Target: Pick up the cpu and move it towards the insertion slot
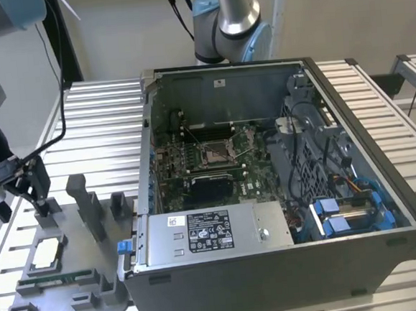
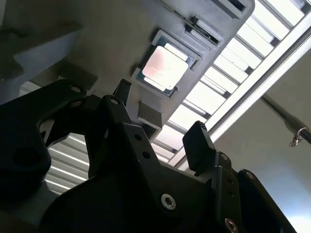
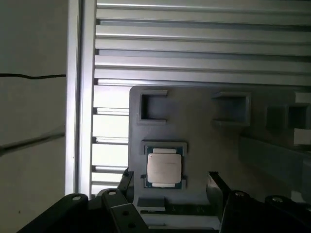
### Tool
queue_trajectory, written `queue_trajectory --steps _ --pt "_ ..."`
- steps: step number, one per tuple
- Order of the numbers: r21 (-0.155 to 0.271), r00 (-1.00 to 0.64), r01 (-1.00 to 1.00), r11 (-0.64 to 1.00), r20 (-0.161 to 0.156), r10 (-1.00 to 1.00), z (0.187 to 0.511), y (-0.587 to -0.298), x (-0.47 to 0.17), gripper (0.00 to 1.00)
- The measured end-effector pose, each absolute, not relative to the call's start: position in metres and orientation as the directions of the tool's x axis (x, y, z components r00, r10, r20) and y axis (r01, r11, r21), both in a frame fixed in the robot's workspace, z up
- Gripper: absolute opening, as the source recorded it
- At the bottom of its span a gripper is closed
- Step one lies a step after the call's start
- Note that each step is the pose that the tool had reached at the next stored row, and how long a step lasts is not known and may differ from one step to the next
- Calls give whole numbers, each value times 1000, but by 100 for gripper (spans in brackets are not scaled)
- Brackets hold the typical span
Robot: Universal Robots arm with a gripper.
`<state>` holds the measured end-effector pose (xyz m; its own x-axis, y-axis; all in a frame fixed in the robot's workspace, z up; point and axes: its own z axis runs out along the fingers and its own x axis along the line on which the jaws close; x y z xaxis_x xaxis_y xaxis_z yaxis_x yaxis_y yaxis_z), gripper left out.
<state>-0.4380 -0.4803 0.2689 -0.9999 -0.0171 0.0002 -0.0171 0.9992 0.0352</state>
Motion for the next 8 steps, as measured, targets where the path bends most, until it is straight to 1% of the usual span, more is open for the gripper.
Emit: queue_trajectory --steps 8 --pt "35 -1000 -17 999 0 -17 255 -485 -438 100"
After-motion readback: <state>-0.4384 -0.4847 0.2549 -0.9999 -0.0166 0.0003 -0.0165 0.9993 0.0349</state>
